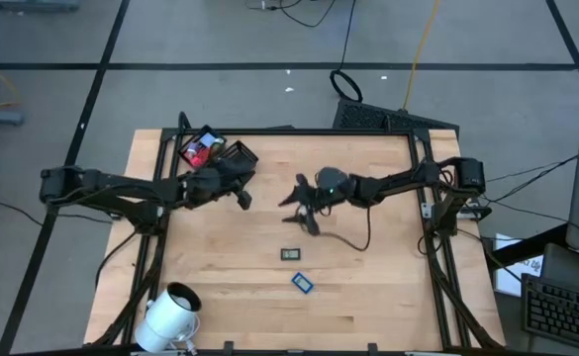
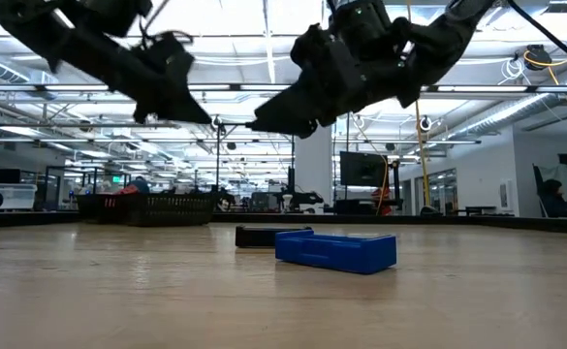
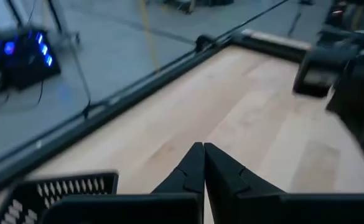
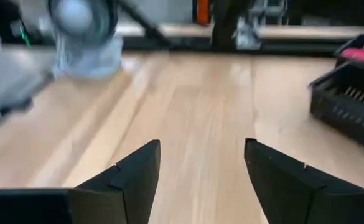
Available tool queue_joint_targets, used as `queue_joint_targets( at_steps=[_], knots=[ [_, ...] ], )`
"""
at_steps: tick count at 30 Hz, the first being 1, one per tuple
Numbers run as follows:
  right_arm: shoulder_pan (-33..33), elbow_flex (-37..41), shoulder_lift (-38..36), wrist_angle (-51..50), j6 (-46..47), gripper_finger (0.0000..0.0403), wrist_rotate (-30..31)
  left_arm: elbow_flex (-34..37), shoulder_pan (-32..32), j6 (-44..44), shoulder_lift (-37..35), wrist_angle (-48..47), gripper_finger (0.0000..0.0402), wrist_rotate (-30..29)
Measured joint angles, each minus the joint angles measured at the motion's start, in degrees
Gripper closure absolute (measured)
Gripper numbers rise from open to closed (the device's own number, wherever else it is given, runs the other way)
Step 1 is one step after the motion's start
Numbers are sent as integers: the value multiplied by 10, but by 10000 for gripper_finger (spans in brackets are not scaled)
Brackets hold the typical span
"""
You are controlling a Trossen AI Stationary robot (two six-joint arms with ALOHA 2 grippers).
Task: Pick & Place Office items
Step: Put the blue timer into the black bin
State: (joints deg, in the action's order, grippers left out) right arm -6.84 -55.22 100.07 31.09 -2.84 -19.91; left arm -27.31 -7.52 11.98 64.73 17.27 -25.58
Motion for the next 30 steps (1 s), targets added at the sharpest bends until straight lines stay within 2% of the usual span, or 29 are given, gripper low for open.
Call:
queue_joint_targets(
  at_steps=[5, 9, 13, 16, 20, 23, 30],
  knots=[
    [65, 0, 0, -73, -60, 177, 114, 0, 39, -52, -67, 4, 389, 0],
    [122, 0, 0, -104, -64, 176, 190, 0, 85, -60, -112, 13, 375, -1],
    [192, 0, 0, -129, -46, 175, 254, 0, 145, -74, -125, 21, 379, -2],
    [253, 0, 0, -135, -26, 166, 317, 0, 197, -109, -115, 69, 389, -2],
    [328, 0, 0, -134, 23, 147, 381, 0, 257, -156, -89, 172, 395, 17],
    [361, 0, 0, -141, 97, 129, 409, 0, 291, -187, -72, 233, 388, 15],
    [370, 0, 46, -175, 274, 106, 411, 0, 305, -174, -37, 248, 319, -34]
  ],
)
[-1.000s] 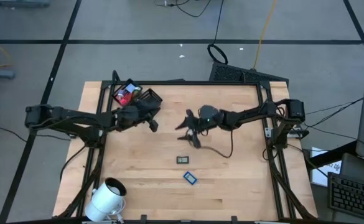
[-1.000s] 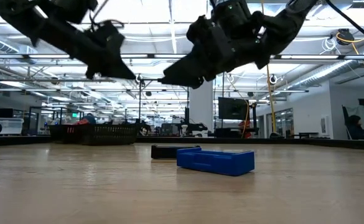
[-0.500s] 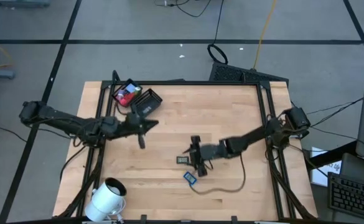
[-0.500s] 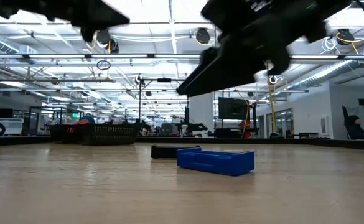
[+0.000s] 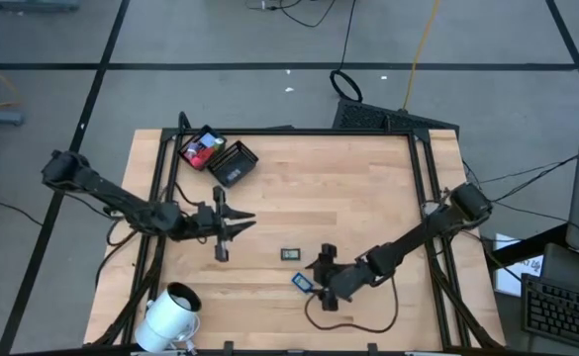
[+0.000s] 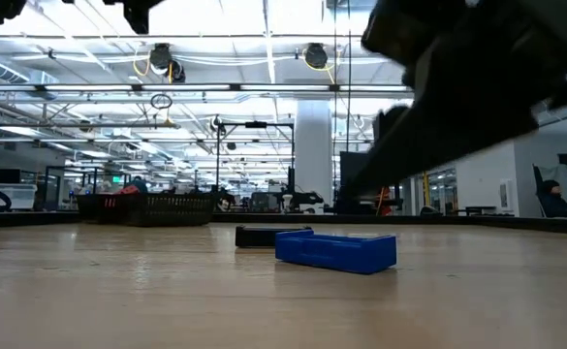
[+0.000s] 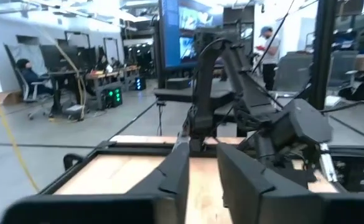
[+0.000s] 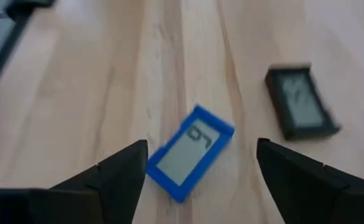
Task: Pick & Place Office items
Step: Put the blue timer into the black bin
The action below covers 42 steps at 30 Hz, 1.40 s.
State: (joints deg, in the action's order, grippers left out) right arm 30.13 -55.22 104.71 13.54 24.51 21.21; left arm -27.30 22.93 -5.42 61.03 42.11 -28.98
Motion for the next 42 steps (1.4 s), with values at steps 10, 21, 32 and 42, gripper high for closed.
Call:
queue_joint_targets(
  at_steps=[10, 21, 32, 42],
  knots=[
    [21, -66, 97, 0, 39, 116, -2, 0, -22, 17, 28, 1, 230, 0],
    [1, -83, 105, -78, 22, 120, 12, 0, -49, 29, 28, -4, 210, 1],
    [-5, -82, 106, -74, -28, 229, -21, 0, -49, 72, 28, -16, 210, 20],
    [-17, -77, 37, -132, -103, 258, -48, 0, -49, 110, 28, -18, 210, 21]
  ],
)
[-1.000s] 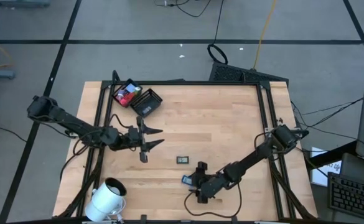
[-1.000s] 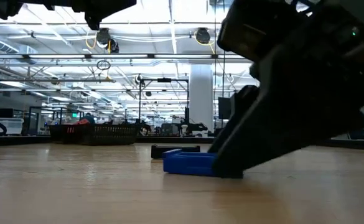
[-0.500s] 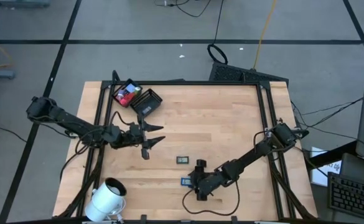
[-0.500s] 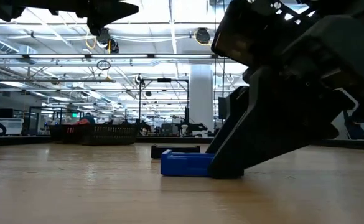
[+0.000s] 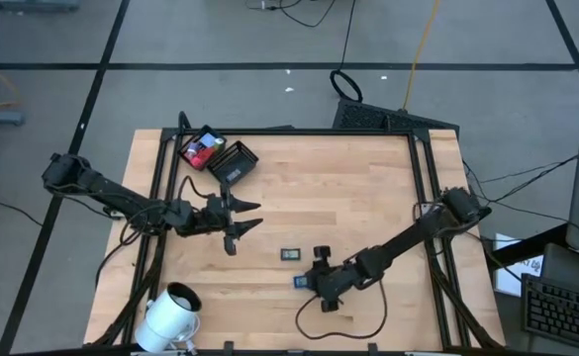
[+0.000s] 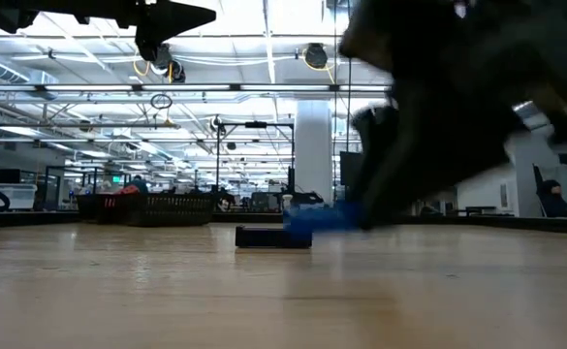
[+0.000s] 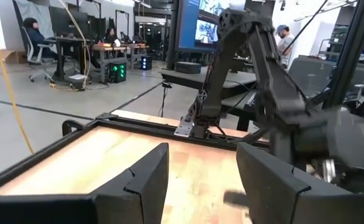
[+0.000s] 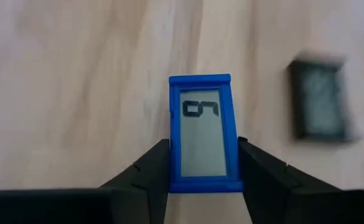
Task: Pick & Place Office items
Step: Put the blue timer into the black bin
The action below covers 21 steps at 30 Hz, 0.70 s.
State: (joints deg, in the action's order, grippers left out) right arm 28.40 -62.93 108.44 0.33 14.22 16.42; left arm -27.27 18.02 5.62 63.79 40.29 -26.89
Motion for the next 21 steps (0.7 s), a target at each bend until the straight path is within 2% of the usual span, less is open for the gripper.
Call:
queue_joint_targets(
  at_steps=[3, 8, 12, 17, 21],
  knots=[
    [-3, -2, -59, -41, -19, 258, 41, 0, 1, 20, 0, -5, 210, 1],
    [-9, -2, -141, -98, -102, 256, 175, 0, 0, 58, 0, -23, 210, 15],
    [-23, -3, -184, -104, -157, 255, 277, 0, 1, 108, 6, -25, 210, 16],
    [-37, -3, -194, -100, -193, 256, 287, 0, 0, 267, 41, -25, 210, 15],
    [-40, -3, -179, -85, -255, 256, 290, 0, -5, 315, 86, -7, 210, 21]
  ],
)
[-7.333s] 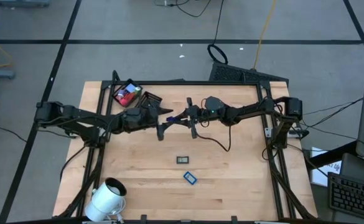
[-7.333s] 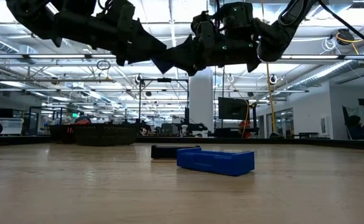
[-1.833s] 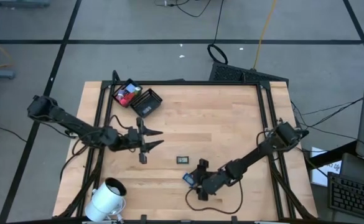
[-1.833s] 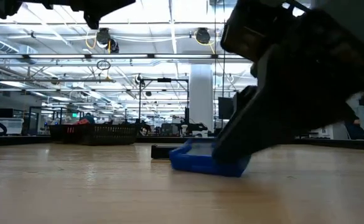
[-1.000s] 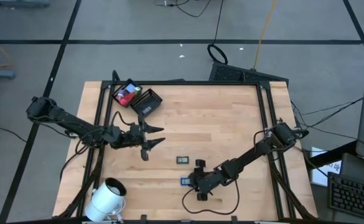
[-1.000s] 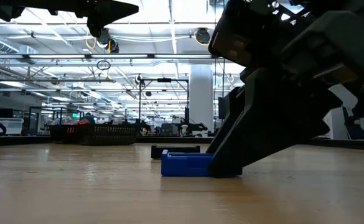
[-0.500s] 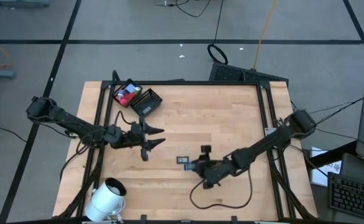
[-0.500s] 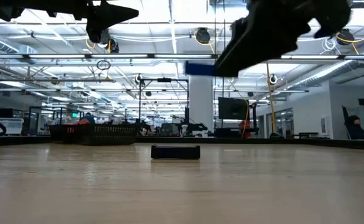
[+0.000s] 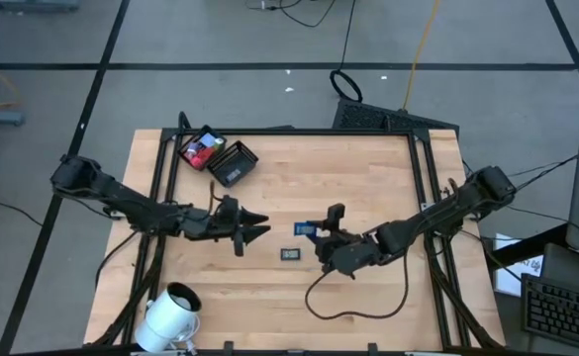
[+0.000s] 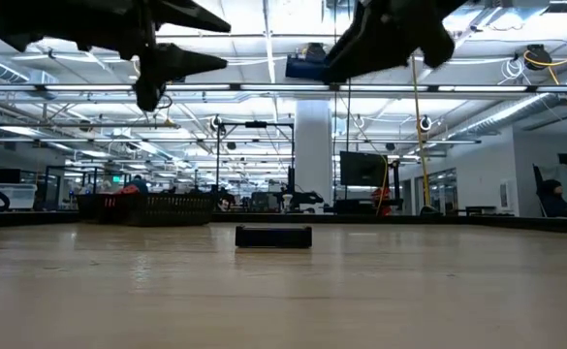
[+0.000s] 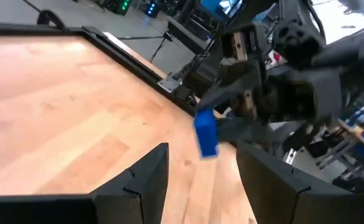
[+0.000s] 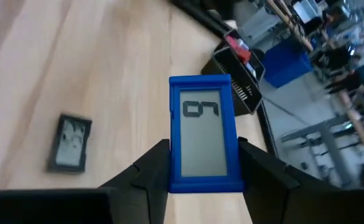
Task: Pick & Place Office items
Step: Put the blue timer into the black bin
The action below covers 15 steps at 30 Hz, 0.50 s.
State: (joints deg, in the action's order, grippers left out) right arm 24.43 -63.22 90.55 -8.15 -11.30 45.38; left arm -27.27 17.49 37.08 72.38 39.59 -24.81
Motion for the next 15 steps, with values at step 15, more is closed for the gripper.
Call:
queue_joint_targets(
  at_steps=[15],
  knots=[
    [-4, 0, 41, 121, -135, 253, 26, -59, -21, -12, 117, 44, 167, 98]
  ],
)
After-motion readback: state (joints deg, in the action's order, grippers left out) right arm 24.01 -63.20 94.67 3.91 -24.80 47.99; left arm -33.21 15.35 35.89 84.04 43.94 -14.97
